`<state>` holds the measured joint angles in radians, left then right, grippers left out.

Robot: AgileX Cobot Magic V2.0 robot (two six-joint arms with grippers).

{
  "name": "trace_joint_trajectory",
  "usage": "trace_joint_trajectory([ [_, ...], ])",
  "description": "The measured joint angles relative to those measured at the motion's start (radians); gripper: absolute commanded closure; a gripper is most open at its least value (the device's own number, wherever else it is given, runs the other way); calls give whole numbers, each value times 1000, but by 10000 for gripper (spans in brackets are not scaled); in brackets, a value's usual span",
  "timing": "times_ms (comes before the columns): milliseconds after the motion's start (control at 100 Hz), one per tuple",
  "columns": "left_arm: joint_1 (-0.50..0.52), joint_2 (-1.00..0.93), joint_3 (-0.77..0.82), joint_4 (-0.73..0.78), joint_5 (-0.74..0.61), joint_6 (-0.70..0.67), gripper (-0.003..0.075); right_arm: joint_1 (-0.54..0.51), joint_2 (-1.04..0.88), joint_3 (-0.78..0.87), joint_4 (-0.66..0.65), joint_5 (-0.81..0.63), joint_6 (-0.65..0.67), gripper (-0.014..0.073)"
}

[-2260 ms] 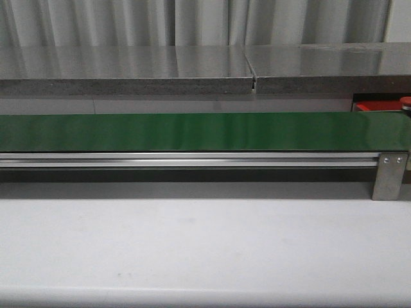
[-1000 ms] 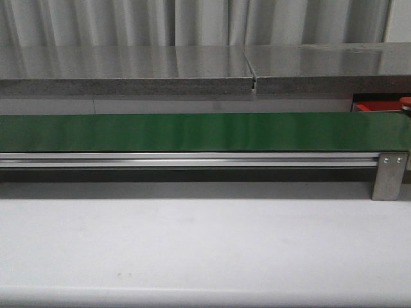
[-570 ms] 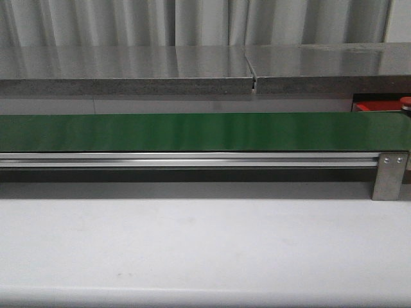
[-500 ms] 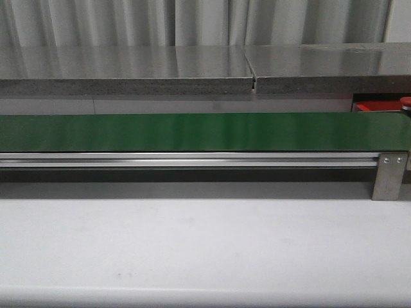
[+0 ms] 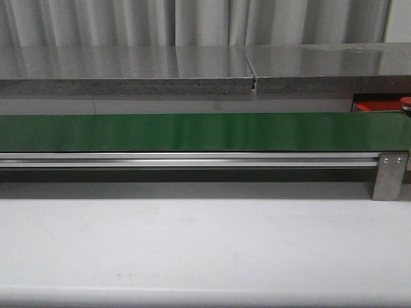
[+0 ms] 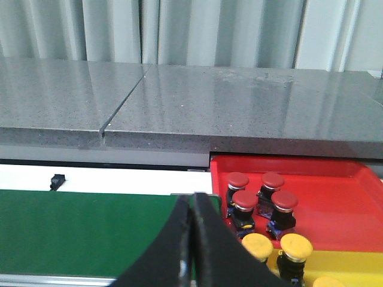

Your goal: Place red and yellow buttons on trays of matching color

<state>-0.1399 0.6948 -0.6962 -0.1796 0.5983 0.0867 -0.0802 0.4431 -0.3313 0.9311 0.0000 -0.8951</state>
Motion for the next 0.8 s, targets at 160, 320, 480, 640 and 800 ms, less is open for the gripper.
trace_joint_trajectory([
  [160,0,0,0,0,0,0,741,8,-92,82,8,0,0,711],
  [320,0,0,0,0,0,0,741,8,-122,124,-79,24,36,711],
  [480,0,0,0,0,0,0,741,8,-149,130,-429,48,367,711],
  [640,0,0,0,0,0,0,741,8,-199,190,-809,0,748,711],
  [800,0,0,0,0,0,0,741,8,-277,281,-987,-76,929,711],
])
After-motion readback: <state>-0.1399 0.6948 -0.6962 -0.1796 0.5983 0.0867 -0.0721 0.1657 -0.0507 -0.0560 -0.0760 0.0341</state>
